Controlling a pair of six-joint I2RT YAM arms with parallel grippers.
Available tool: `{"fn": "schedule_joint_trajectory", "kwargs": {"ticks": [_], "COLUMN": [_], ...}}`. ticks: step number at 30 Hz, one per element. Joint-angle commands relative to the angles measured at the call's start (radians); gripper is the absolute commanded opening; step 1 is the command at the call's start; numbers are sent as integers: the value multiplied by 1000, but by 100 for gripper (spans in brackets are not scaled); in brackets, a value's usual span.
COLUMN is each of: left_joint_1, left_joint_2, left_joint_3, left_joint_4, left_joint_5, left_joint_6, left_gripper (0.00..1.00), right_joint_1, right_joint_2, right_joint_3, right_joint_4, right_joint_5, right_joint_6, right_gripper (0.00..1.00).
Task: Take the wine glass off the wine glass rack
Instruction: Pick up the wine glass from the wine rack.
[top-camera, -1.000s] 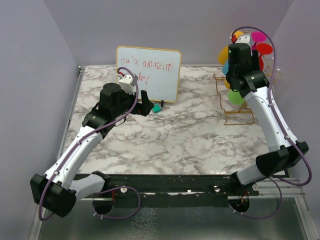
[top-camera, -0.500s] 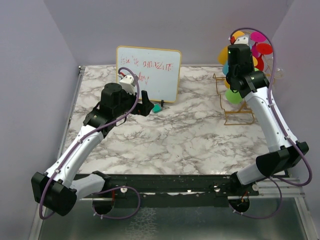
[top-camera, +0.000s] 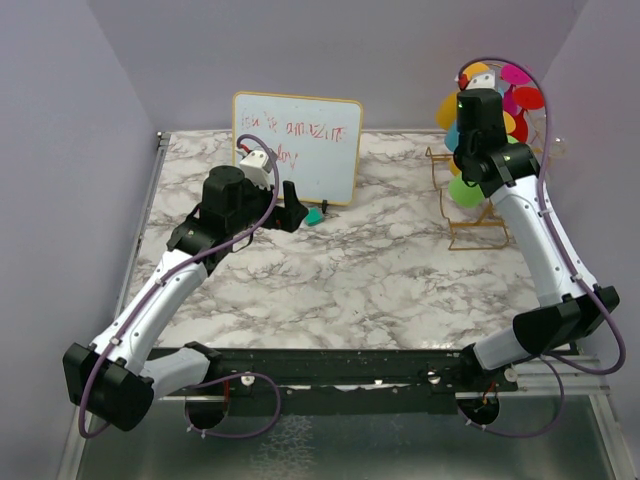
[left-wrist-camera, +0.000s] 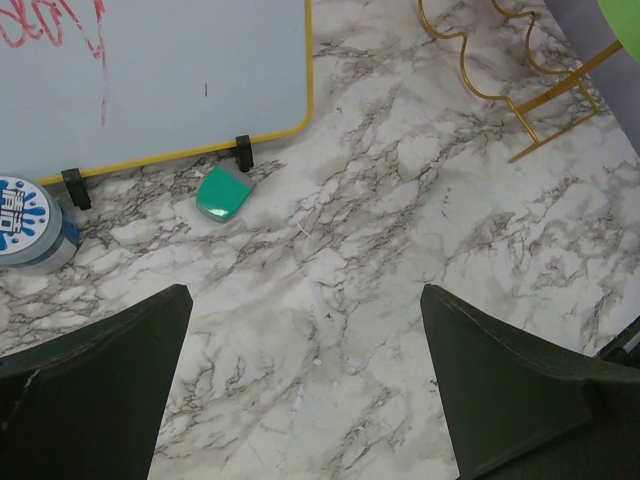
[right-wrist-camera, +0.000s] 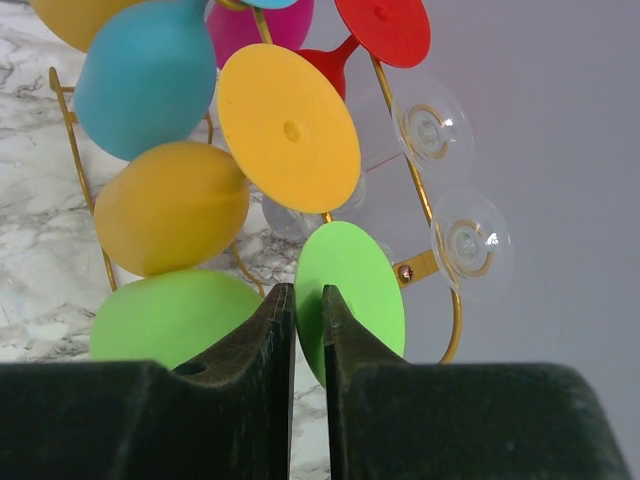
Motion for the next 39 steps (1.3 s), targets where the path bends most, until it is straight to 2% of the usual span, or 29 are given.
{"fn": "schedule_joint_trajectory", "kwargs": {"ticks": [1,7,18,19,20,23,25,27,34,38,39], "left_joint_1": [-3,-3,-3,-3,-3,-3,-3,-3,-3,-3,-3], "left_joint_2": [8,7,2,0,0,-1,-2,-5,-6,-2,-4], "left_joint_3": [11,5,-8,-9,-10,-11,-13,-12,-14,-11,-11], "left_joint_4": [8,12,18,18,18,18,17,16,17,17,16], "left_joint_5": [-12,-15,-16,-15,-14,-14,-15,-17,-17,-11,-11], "left_joint_6": [-8,-14,-22,-22,-22,-19,-17,-16,-16,-20,-21], "left_gripper": [99,99,99,99,99,99,99,99,99,99,99], "right_joint_1": [-5,-5,22,25,26,26,26,26,26,26,28], "right_joint_2": [-33,-47,-64,-62,-58,-49,-49,-46,-58,-48,-50], "right_joint_3": [-20,-40,-79,-80,-76,-61,-52,-40,-44,-32,-28], "right_joint_4": [-54,-64,-60,-63,-71,-89,-95,-110,-117,-112,-111], "right_joint_5": [0,-19,-4,-1,3,9,10,7,-3,6,5], "right_joint_6": [-24,-42,-83,-77,-70,-59,-51,-44,-44,-56,-56], "right_gripper": [16,1,1,4,14,27,30,39,30,16,16]}}
